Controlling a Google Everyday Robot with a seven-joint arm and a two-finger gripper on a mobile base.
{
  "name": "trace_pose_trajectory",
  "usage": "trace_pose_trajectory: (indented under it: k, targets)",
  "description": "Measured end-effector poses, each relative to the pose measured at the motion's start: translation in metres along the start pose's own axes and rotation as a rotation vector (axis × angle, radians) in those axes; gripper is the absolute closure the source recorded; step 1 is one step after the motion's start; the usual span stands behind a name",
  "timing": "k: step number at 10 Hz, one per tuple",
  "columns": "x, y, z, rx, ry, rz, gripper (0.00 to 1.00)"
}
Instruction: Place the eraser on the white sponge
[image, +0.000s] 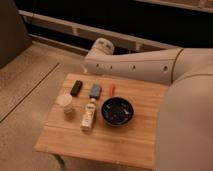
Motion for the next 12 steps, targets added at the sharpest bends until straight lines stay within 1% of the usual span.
trace_pose_trajectory:
  k: [2,3,4,6,7,10,11,12]
  targets:
    - [-0.007,-0.001,0.022,-0.030,0.035,-0.035,0.35]
    - [-0.009,0.003,0.031,-0.044,0.051,-0.050,0.35]
    - [-0.011,0.011,0.048,-0.070,0.081,-0.076,0.35]
    - [-0.012,0.011,0.067,-0.089,0.116,-0.091,0.35]
    - [-0.012,0.012,0.085,-0.097,0.145,-0.109,0.35]
    - [-0.014,0.033,0.127,-0.123,0.206,-0.162,0.35]
    - [-0.016,0.042,0.138,-0.137,0.220,-0.179,0.35]
    - [-0.016,0.044,0.140,-0.139,0.222,-0.182,0.35]
